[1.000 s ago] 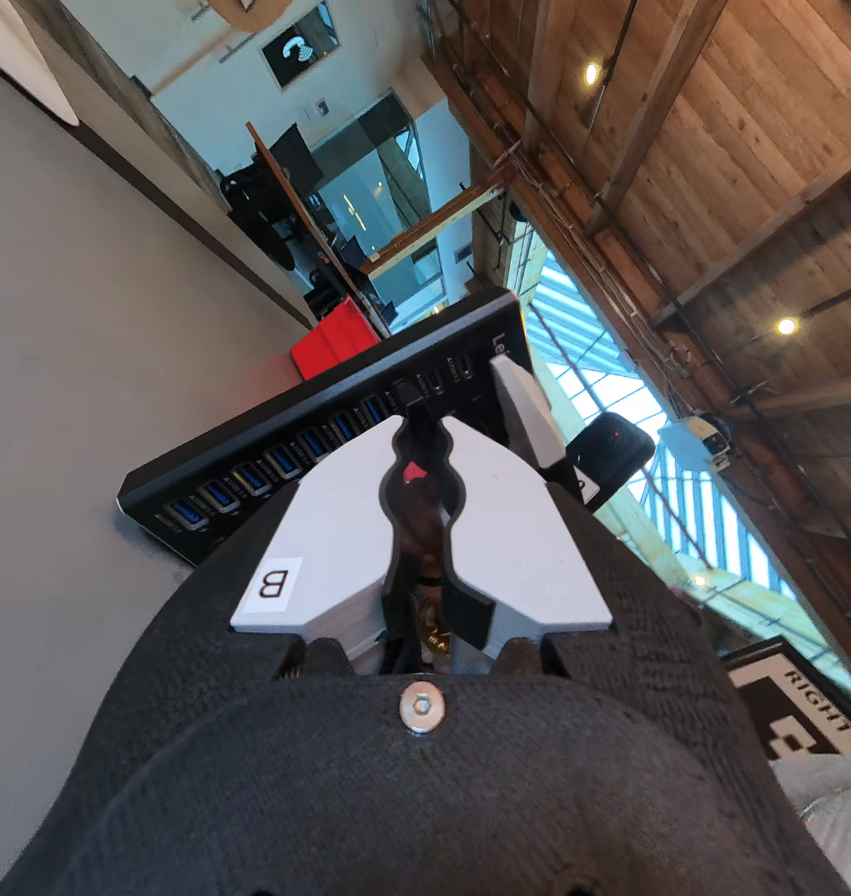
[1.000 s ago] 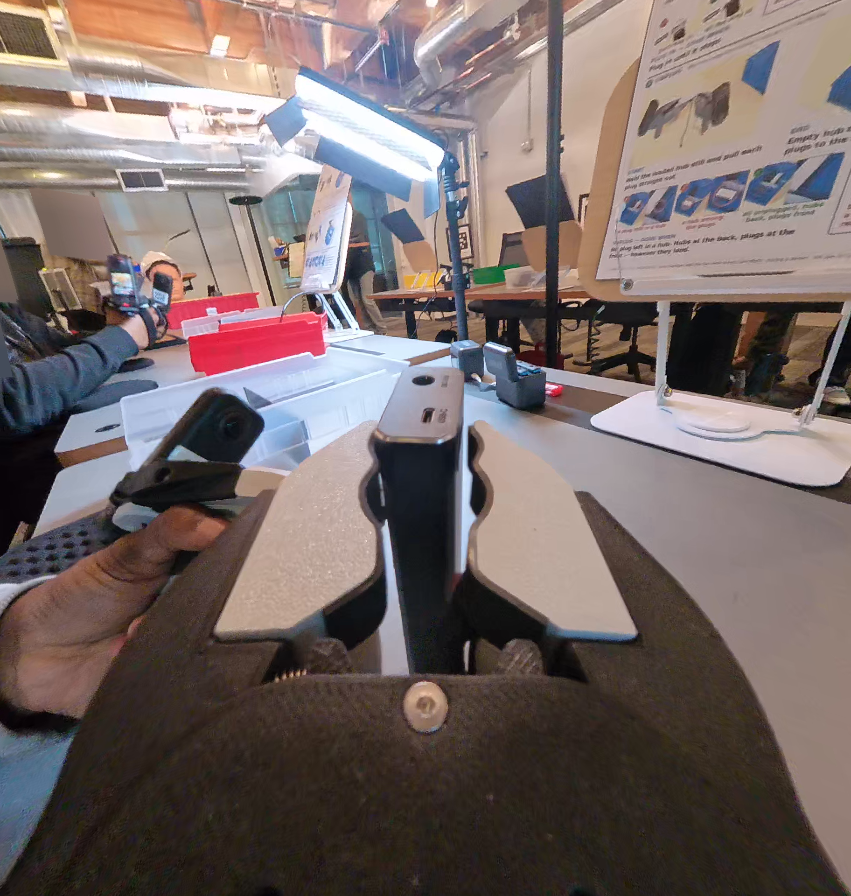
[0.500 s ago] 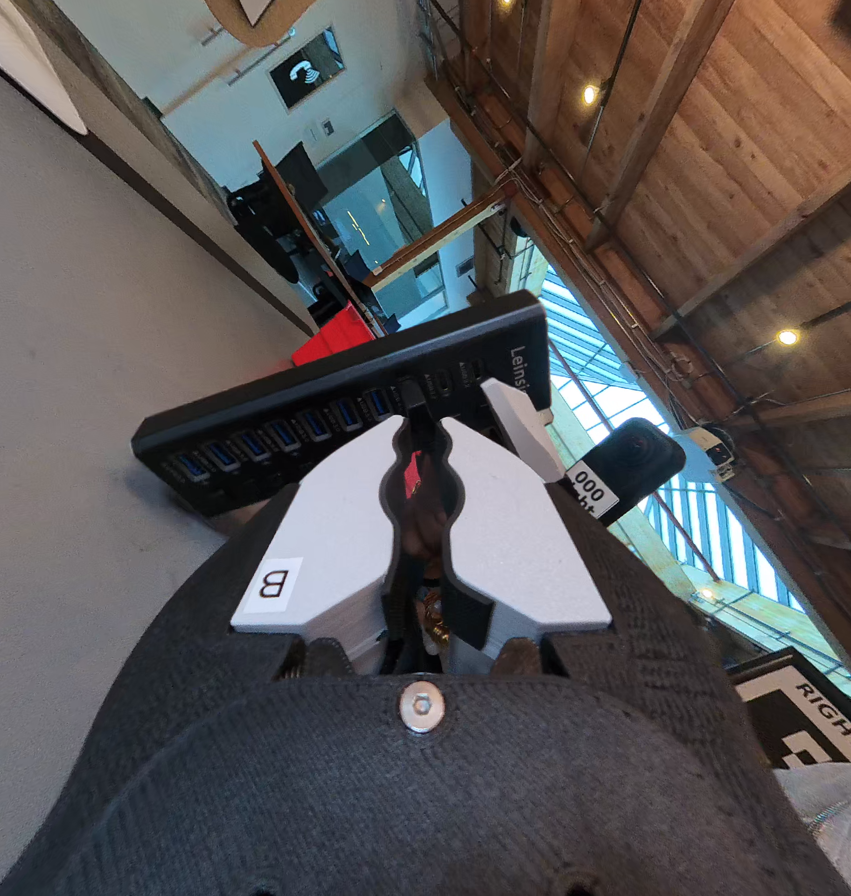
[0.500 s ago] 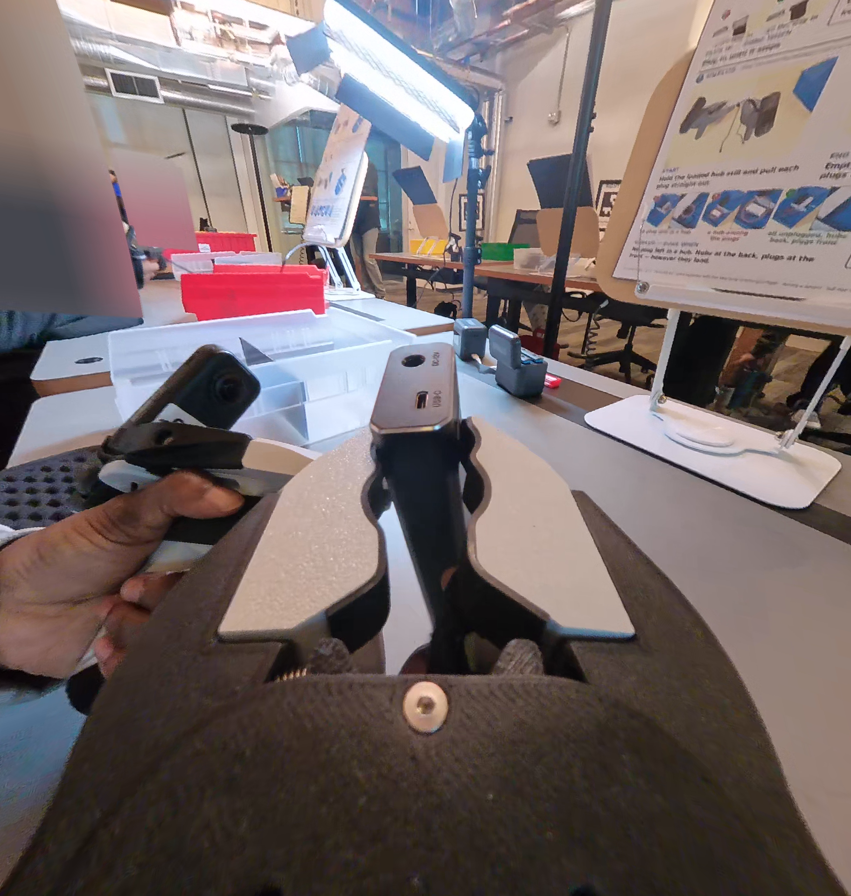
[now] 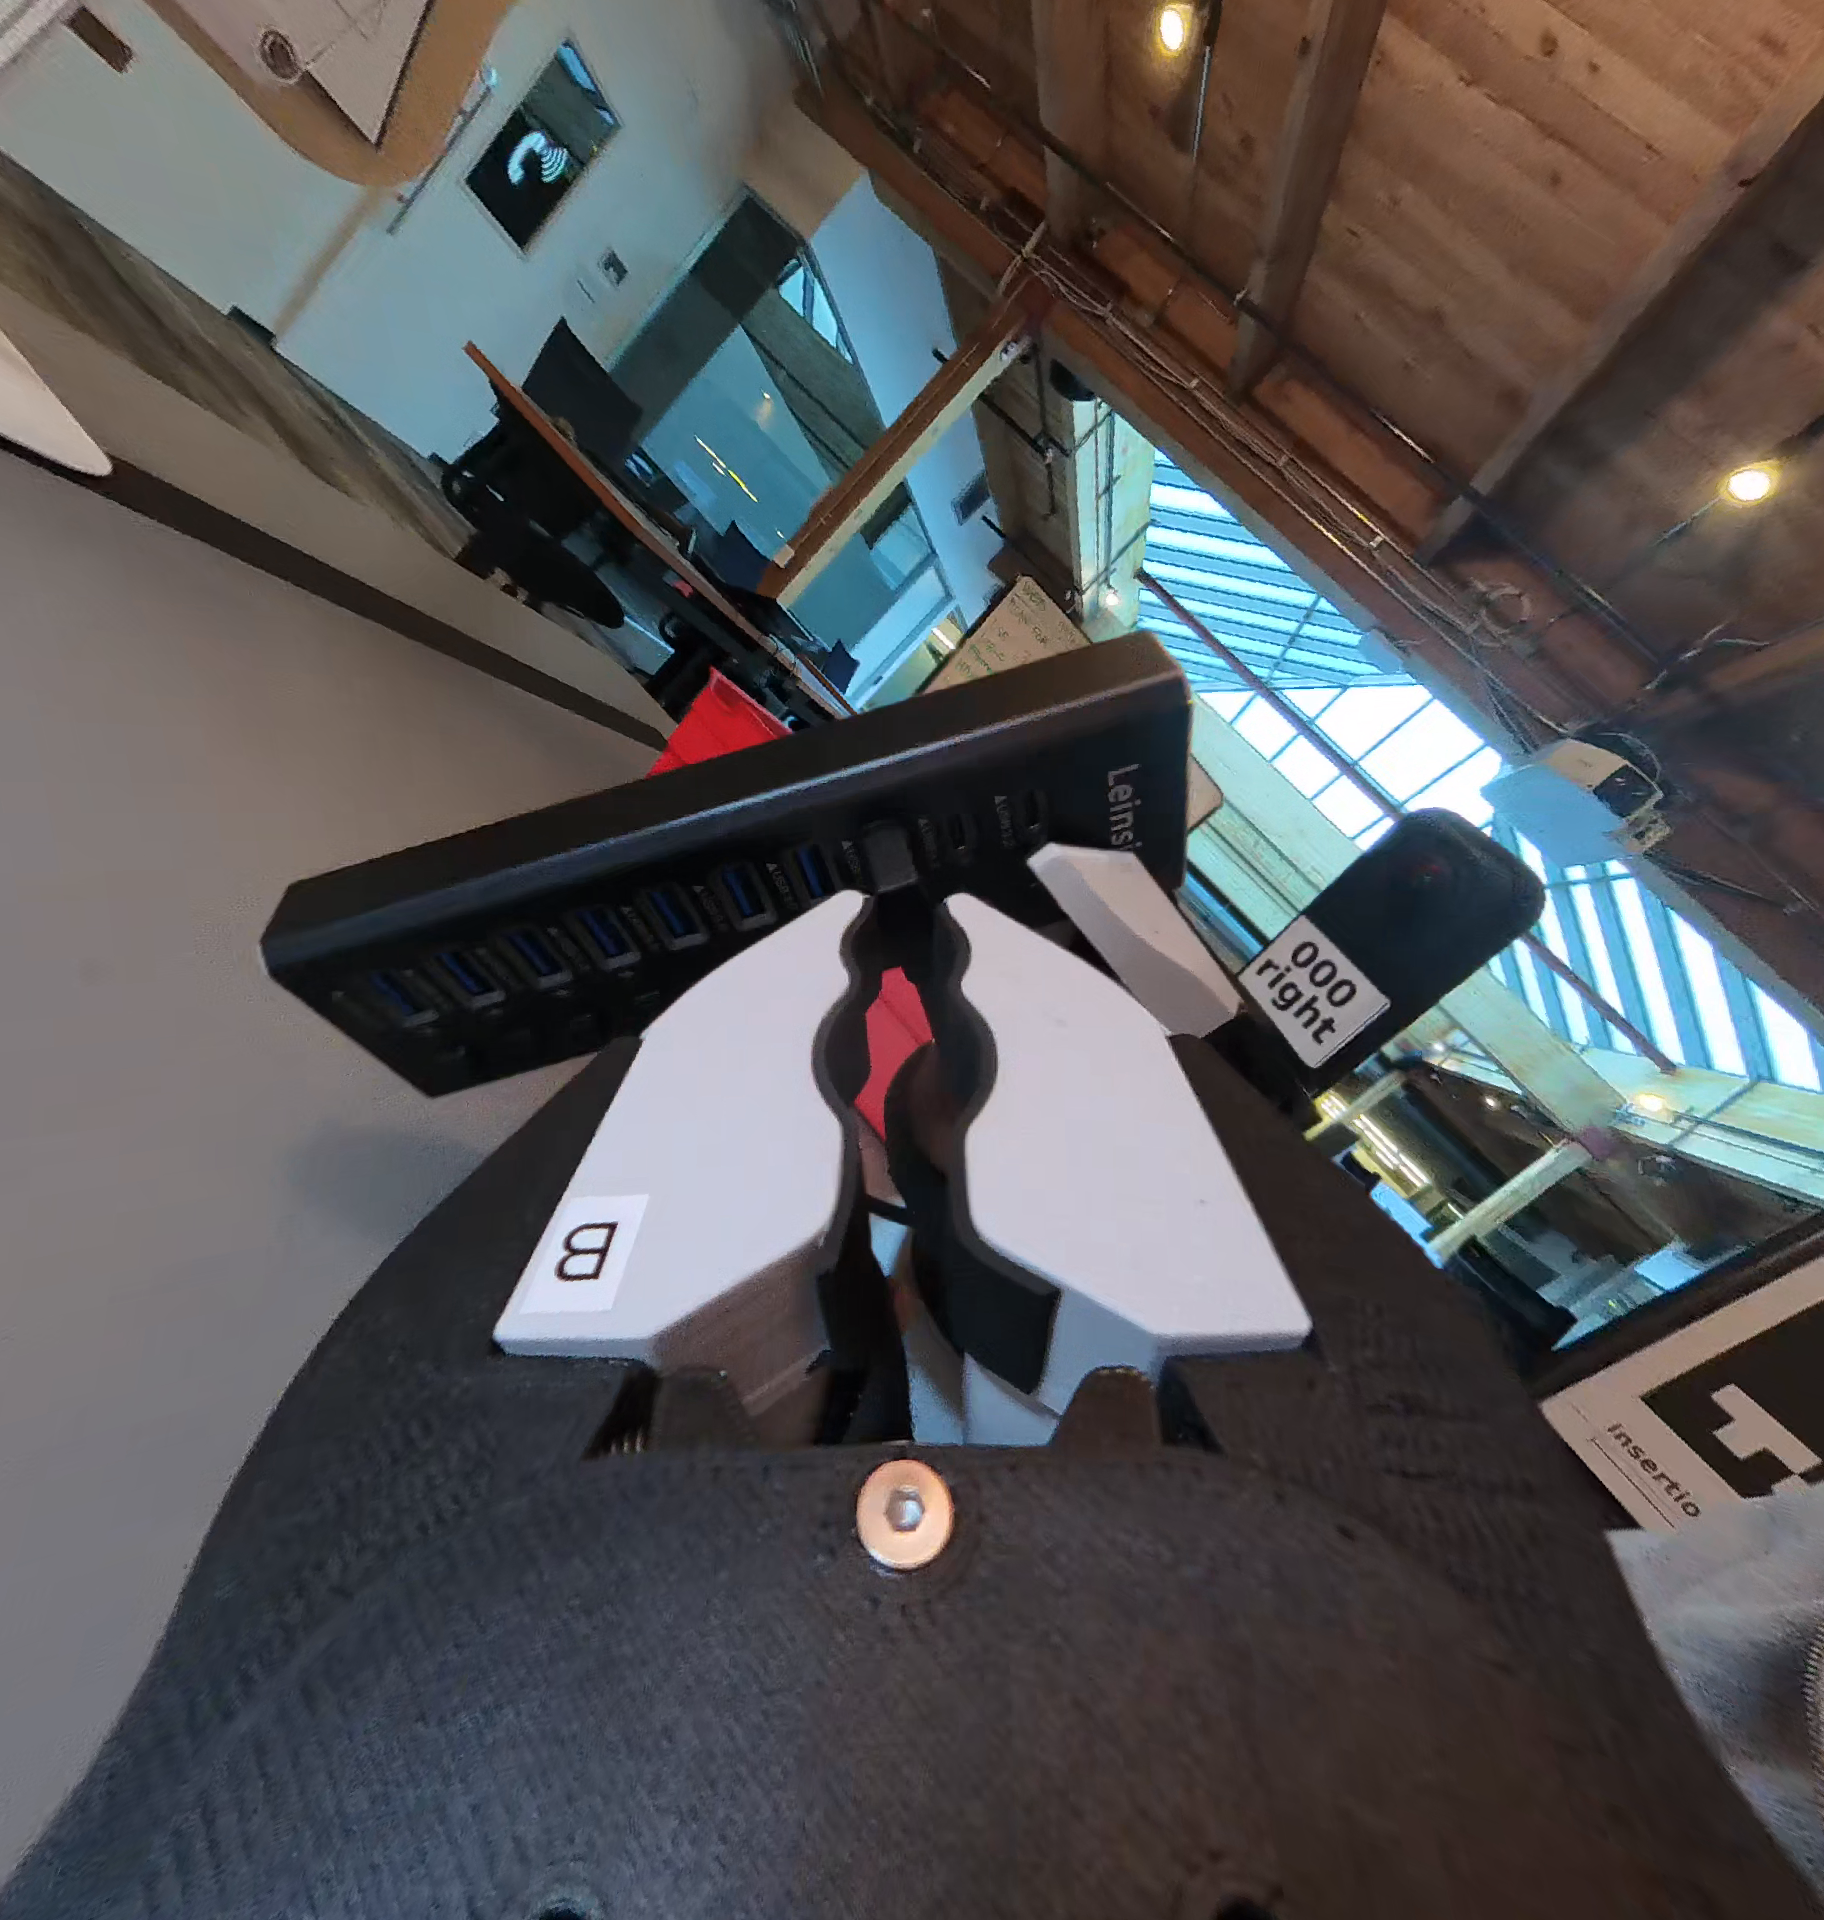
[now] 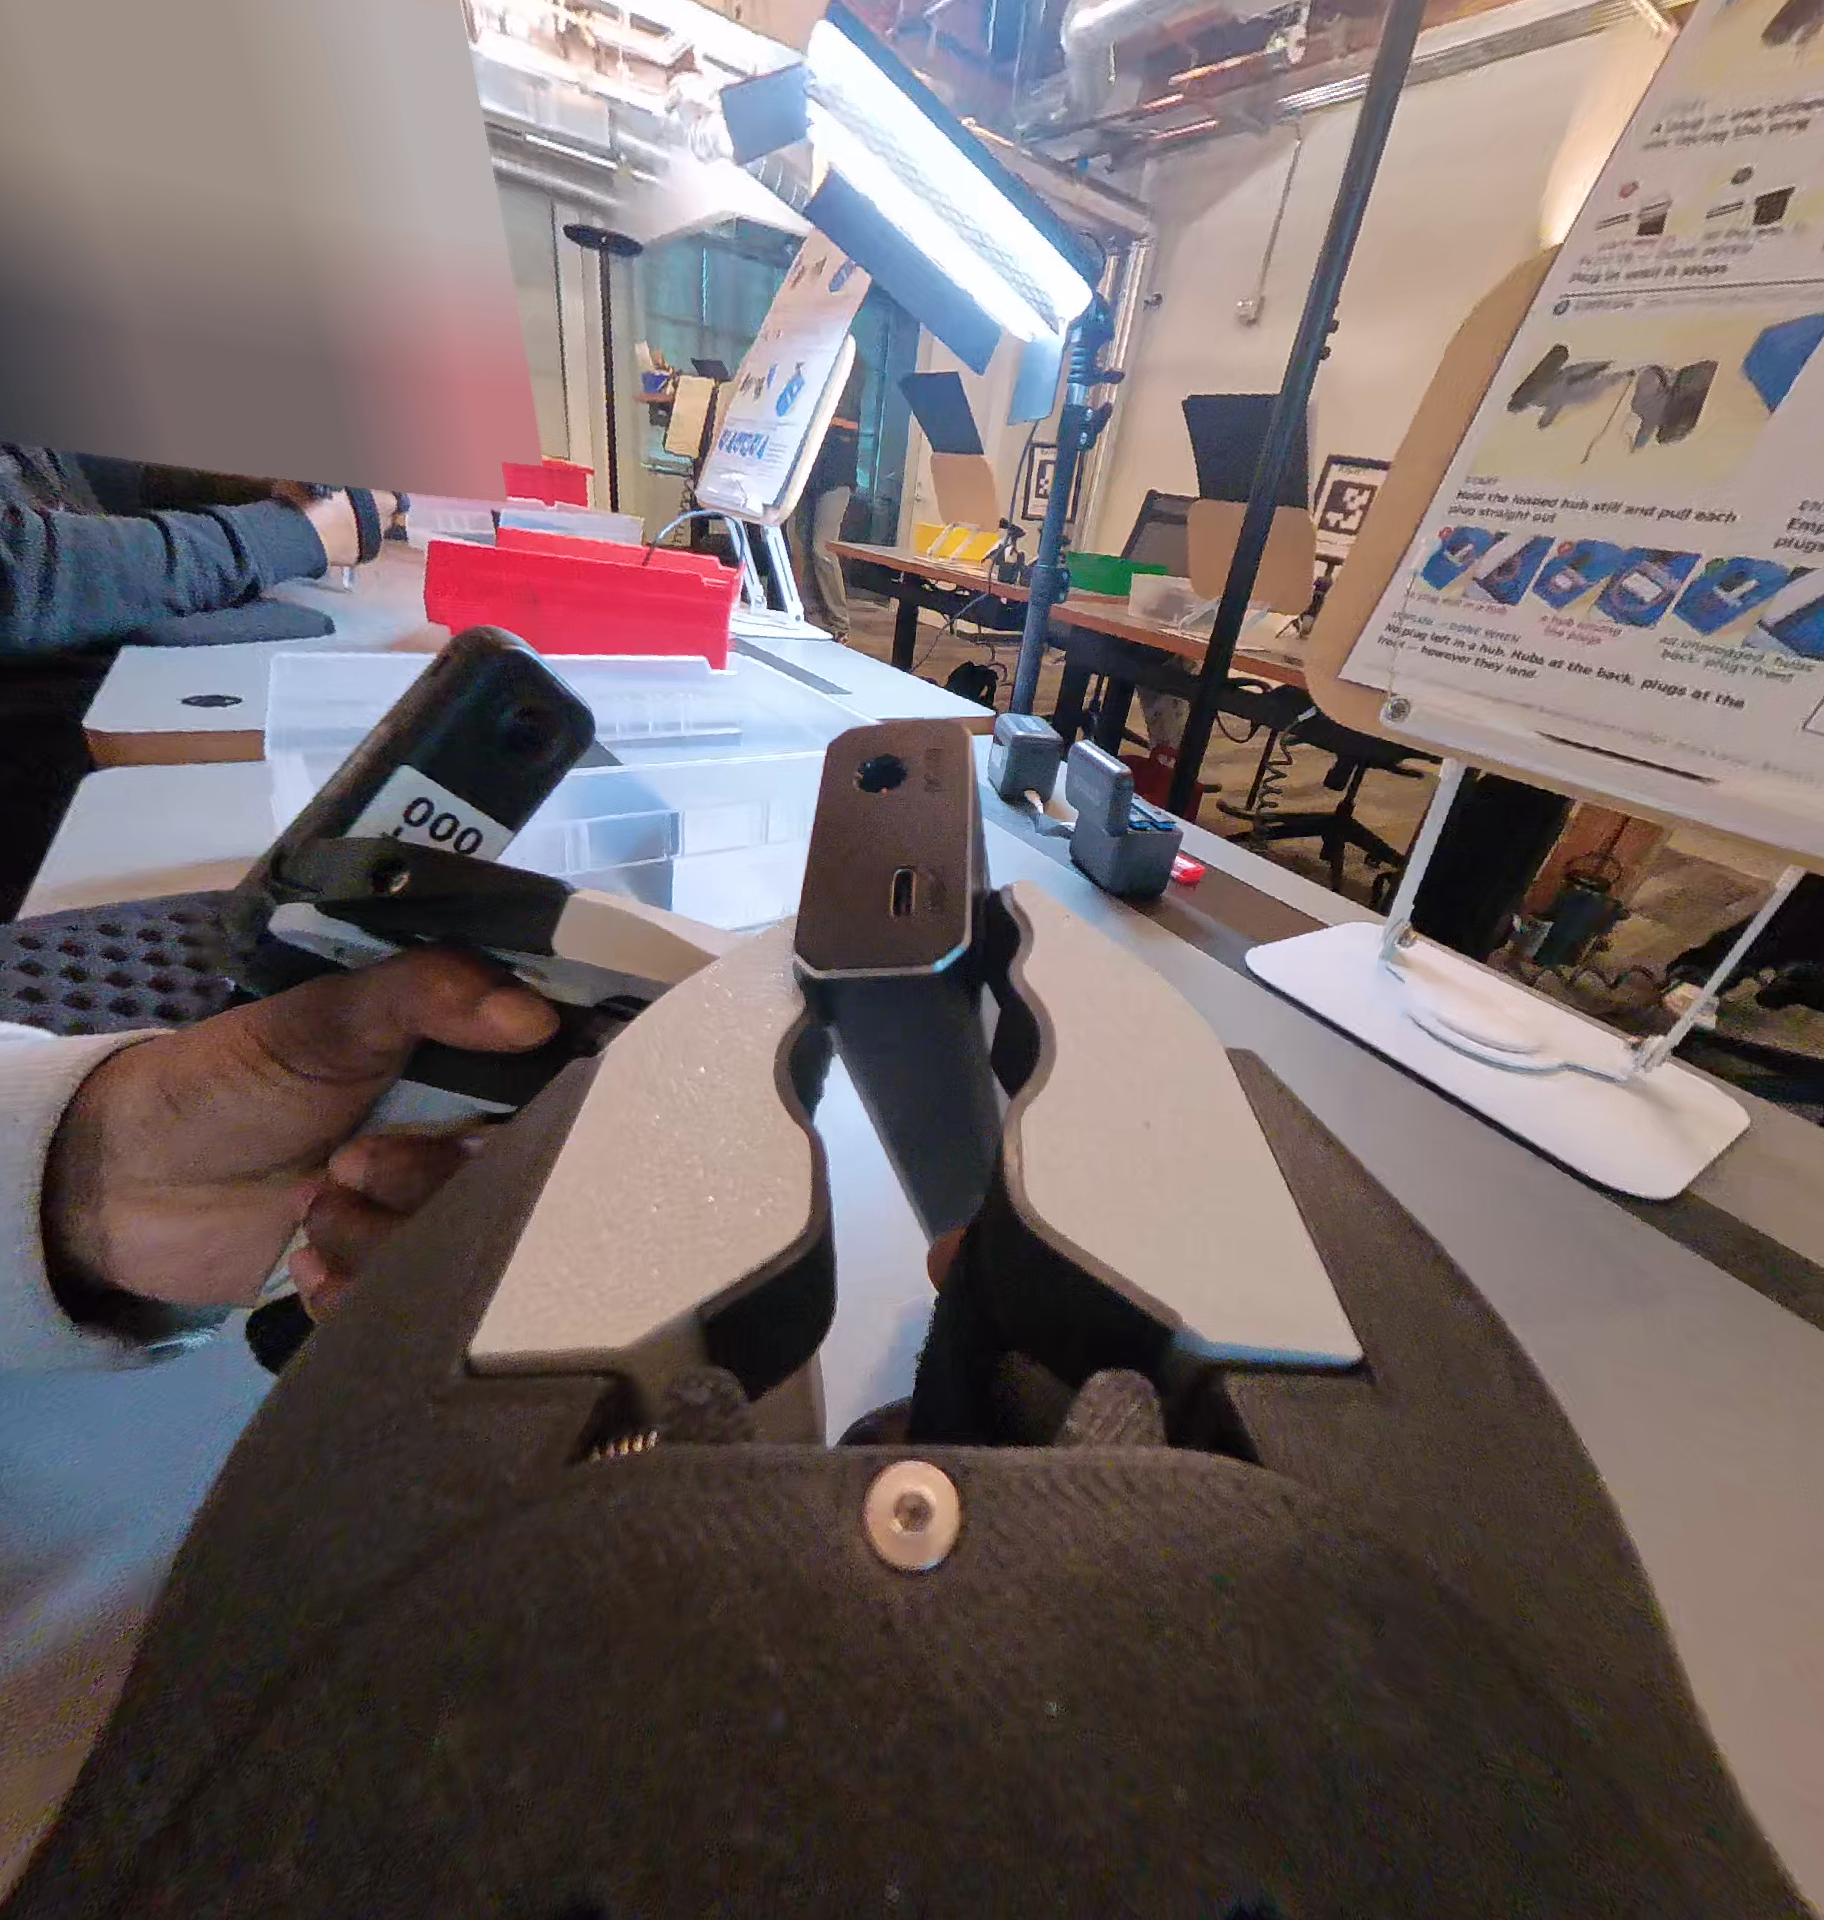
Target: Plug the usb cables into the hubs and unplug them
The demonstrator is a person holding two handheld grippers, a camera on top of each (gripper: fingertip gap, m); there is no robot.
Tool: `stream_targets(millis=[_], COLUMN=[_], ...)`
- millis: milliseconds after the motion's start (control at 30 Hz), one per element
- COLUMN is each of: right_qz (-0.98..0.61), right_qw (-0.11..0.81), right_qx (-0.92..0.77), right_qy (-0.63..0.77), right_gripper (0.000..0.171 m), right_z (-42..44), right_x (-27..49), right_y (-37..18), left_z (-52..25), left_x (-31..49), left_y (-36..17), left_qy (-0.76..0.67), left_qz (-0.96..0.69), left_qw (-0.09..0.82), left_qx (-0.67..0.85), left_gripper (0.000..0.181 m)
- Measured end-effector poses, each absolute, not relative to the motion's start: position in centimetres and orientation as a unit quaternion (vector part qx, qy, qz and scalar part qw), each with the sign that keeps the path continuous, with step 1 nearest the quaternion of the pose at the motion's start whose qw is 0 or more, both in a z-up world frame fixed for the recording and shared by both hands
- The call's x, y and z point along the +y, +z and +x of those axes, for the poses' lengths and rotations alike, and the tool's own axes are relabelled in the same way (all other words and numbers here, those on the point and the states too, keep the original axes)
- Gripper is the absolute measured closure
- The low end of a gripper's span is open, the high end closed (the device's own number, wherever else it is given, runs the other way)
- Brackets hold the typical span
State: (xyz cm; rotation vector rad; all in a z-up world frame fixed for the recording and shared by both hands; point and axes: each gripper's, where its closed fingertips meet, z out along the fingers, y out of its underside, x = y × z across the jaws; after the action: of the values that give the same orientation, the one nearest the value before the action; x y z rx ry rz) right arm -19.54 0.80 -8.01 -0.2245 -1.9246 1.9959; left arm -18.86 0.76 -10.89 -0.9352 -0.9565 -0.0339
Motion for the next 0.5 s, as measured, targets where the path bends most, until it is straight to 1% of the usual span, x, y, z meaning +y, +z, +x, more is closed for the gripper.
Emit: stream_targets(millis=[267,500], right_qz=[-0.067,-0.103], right_qw=[0.190,0.156], right_qx=[-0.669,-0.618], right_qy=[0.716,0.764], right_gripper=[0.141,0.143], right_z=[-19.1,-19.2], right_x=[1.0,1.5], right_y=[-7.2,-5.1], left_z=[-18.6,-17.9], left_x=[1.0,1.1], left_y=[-10.2,-7.8], left_qy=[0.005,0.070], left_qz=[-0.424,-0.446], left_qw=[0.797,0.805], left_qx=[-0.429,-0.386], left_gripper=[0.172,0.168])
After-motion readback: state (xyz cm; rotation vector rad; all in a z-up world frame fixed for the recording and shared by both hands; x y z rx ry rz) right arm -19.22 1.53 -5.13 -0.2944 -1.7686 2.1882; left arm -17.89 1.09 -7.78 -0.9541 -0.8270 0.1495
